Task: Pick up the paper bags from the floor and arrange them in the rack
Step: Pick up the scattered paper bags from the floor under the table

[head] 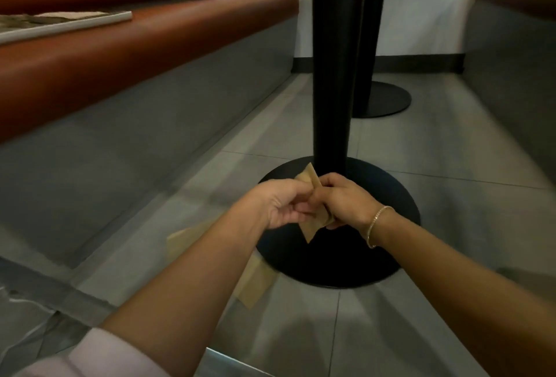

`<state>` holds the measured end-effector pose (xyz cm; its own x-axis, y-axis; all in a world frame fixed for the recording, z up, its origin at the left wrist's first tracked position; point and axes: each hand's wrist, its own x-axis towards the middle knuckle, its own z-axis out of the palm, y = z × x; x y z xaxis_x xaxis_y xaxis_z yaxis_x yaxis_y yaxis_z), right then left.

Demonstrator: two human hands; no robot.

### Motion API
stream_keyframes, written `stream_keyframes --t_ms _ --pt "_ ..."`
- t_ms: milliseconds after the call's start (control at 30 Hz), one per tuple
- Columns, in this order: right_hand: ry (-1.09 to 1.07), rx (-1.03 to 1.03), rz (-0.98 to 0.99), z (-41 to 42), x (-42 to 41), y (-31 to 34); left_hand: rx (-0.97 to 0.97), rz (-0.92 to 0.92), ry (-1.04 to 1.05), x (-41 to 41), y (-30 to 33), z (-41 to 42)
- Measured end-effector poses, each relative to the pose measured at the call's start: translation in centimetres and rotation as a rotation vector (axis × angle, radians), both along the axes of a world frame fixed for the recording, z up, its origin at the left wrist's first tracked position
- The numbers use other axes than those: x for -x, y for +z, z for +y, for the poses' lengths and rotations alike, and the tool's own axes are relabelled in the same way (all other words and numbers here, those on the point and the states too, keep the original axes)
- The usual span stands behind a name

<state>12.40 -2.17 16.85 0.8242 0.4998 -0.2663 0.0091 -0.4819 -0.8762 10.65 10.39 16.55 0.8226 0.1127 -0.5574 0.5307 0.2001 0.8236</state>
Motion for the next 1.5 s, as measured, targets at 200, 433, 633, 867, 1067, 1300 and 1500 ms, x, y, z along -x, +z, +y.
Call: stream_keyframes --t_ms 200,433,633,867,1067,1300,1500 --pt "-0.068 0.216 -0.244 -4.8 -0.2 3.0 -0.03 -0.065 -0.164 -1.3 2.5 -4.3" --pt "-0.329 0.507 -0.44 -11.8 -0.1 9.0 -0.086 -0.293 -0.222 -2.7 5.9 -11.9" --pt "-0.616 0.507 -0.538 -20.4 2.4 14.5 -0.035 -0.377 -0.184 -3.2 8.4 -20.4" --pt "-0.833 0.768 -0.59 -29.3 5.3 19.4 -0.083 -0.466 -0.198 -3.6 8.2 -26.8" --pt "-0.665 1.035 -0.359 -29.2 6.1 16.5 -0.161 -0.484 -0.198 -3.6 6.1 -26.4" --pt "-0.481 0.891 -0.402 -21.8 2.9 12.6 -0.344 -0.388 -0.159 -3.6 1.7 -19.4" --pt "-0.162 0.803 -0.457 -11.5 0.5 8.4 -0.757 -0.2 -0.128 -2.1 -4.6 -7.3"
